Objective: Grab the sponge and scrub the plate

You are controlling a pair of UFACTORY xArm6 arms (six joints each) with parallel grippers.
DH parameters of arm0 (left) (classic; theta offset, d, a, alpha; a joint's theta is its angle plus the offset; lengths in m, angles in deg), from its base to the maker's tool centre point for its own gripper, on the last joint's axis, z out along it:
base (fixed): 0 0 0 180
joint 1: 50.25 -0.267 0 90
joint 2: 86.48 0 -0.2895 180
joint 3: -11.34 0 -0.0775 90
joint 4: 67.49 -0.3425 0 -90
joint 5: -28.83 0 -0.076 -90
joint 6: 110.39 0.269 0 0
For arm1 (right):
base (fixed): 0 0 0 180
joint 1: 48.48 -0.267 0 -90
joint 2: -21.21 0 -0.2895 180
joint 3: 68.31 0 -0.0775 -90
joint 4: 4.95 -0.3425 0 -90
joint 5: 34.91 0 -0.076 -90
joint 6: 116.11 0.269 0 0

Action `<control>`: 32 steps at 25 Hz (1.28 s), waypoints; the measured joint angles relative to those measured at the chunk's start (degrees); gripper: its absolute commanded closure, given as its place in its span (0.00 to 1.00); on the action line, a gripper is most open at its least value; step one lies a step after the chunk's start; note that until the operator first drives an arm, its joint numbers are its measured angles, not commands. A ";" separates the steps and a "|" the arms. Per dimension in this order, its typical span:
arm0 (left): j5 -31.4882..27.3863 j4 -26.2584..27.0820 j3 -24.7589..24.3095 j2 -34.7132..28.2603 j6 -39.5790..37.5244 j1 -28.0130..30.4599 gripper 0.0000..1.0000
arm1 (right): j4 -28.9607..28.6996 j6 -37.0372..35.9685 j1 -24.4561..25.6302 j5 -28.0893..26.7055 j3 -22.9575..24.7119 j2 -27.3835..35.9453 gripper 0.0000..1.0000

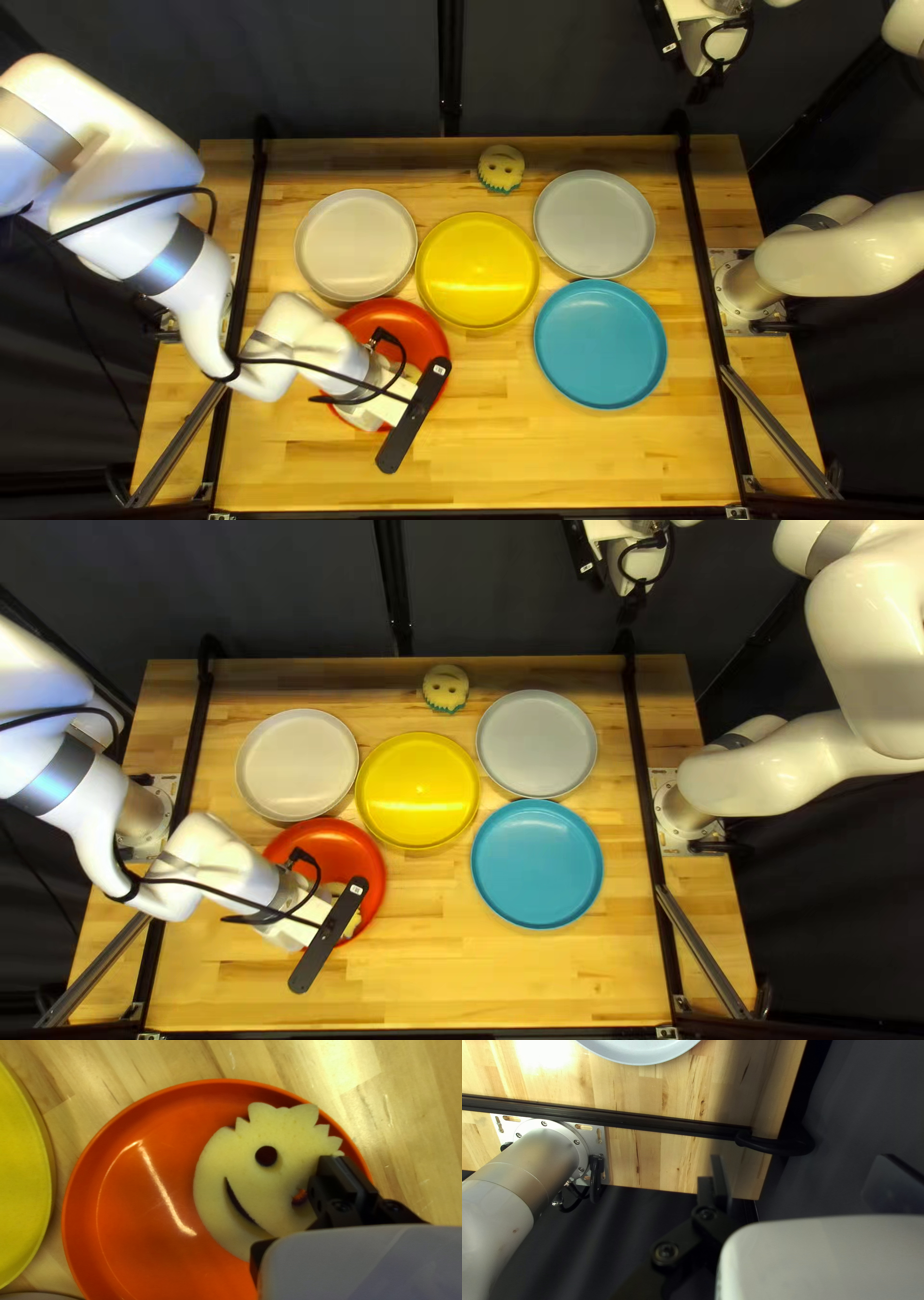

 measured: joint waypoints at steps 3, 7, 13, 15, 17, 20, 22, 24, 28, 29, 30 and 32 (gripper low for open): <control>0.45 1.67 -0.06 0.48 3.01 -1.45 1.00 | 0.00 0.00 0.00 0.00 0.00 0.00 0.00; 0.69 3.68 0.69 1.21 7.96 -4.43 1.00 | 0.00 0.00 0.00 0.00 0.00 0.00 0.00; 1.60 7.56 1.52 2.91 15.05 -7.59 1.00 | 0.00 0.00 0.00 0.00 0.00 0.00 0.00; 1.70 7.99 1.18 2.68 15.32 -7.44 1.00 | 0.00 0.00 0.00 0.00 0.00 0.00 0.00; 1.73 7.80 0.50 2.06 14.17 -6.51 1.00 | 0.00 0.00 0.00 0.00 0.00 0.00 0.00; 1.74 6.94 -0.44 1.16 11.18 -4.46 1.00 | 0.00 0.00 0.00 0.00 0.00 0.00 0.00; 1.75 6.31 -0.80 0.85 9.16 -3.11 1.00 | 0.00 0.00 0.00 0.00 0.00 0.00 0.00; 1.71 5.56 -1.18 0.55 6.95 -1.64 1.00 | 0.00 0.00 0.00 0.00 0.00 0.00 0.00; 1.56 4.41 -2.48 -0.54 2.91 1.12 1.00 | 0.00 0.00 0.00 0.00 0.00 0.00 0.00; 1.59 4.36 -2.86 -0.76 2.19 1.74 1.00 | 0.00 0.00 0.00 0.00 0.00 0.00 0.00; 1.66 4.43 -3.18 -0.93 1.69 2.23 1.00 | 0.00 0.00 0.00 0.00 0.00 0.00 0.00; 1.80 4.82 -3.46 -0.98 1.51 2.57 1.00 | 0.00 0.00 0.00 0.00 0.00 0.00 0.00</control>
